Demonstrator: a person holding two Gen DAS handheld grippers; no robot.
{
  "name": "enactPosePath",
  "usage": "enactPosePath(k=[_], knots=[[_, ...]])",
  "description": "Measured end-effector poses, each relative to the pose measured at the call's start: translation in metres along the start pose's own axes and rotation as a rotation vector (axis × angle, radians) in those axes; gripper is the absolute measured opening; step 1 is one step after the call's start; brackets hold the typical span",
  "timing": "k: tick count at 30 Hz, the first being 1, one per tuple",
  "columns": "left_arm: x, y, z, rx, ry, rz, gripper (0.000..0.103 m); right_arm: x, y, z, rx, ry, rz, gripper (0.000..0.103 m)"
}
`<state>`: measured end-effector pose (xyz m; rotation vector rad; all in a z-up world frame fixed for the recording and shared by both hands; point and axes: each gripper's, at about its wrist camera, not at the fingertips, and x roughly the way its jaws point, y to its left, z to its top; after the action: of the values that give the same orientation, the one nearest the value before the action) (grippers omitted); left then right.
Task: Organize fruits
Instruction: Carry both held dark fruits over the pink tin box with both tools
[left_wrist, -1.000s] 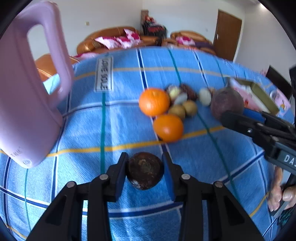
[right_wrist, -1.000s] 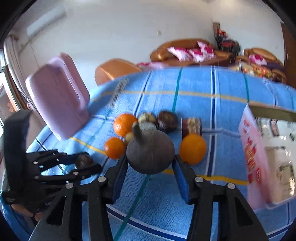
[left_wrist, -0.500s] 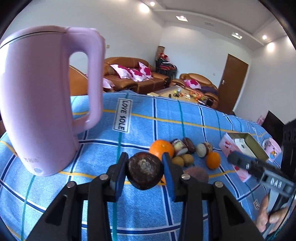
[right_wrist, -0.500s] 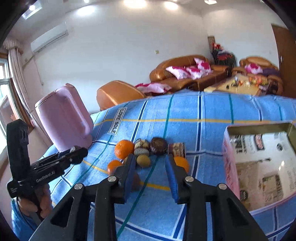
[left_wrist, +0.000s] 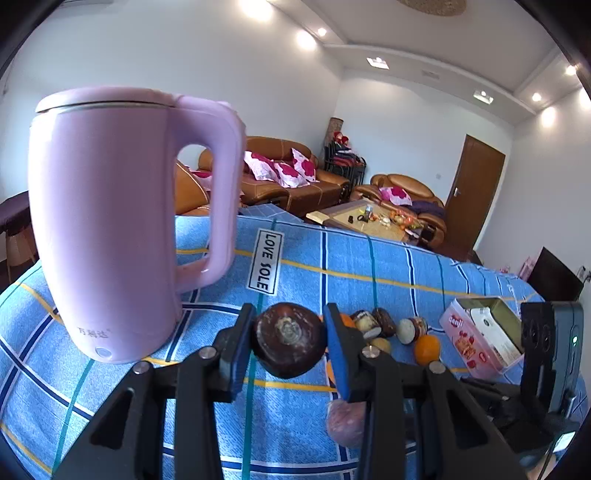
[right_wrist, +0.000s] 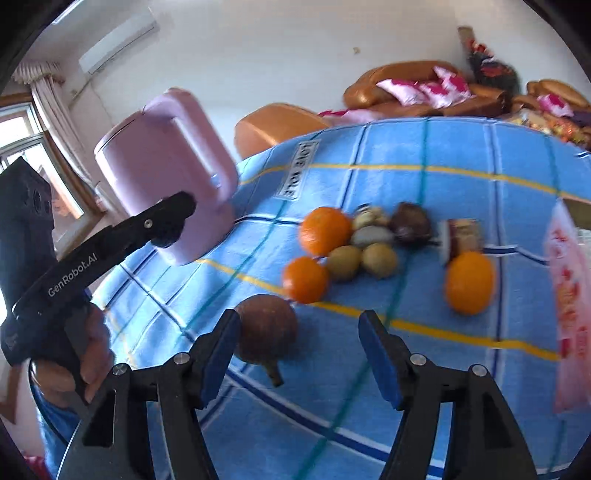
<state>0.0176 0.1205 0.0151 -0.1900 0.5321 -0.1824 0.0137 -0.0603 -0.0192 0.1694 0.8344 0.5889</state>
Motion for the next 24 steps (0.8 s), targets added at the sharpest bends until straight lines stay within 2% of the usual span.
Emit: enactPosePath(k=[6, 15, 16, 17, 24], knots=[[-0.004, 0.013, 0.004, -0.059, -0.022, 0.031, 0.039, 0.02, 0.023, 0.001, -0.045, 0.05, 0.038, 0.068], [-0.001, 0.009, 0.002, -0.045, -0.015, 0.031, 0.039, 0.042, 0.056, -0.011, -0.169, 0.145, 0.014, 0.068], [-0.001, 0.009, 0.002, -0.045, -0.014, 0.029, 0.039, 0.041, 0.059, -0.013, -0.188, 0.142, 0.008, 0.064], [0.0, 0.009, 0.002, -0.045, -0.013, 0.027, 0.039, 0.039, 0.061, -0.014, -0.2, 0.141, 0.017, 0.053], [0.005, 0.009, 0.001, -0.045, -0.004, 0.024, 0.039, 0.024, 0.062, -0.022, -0.248, 0.135, -0.03, 0.053]])
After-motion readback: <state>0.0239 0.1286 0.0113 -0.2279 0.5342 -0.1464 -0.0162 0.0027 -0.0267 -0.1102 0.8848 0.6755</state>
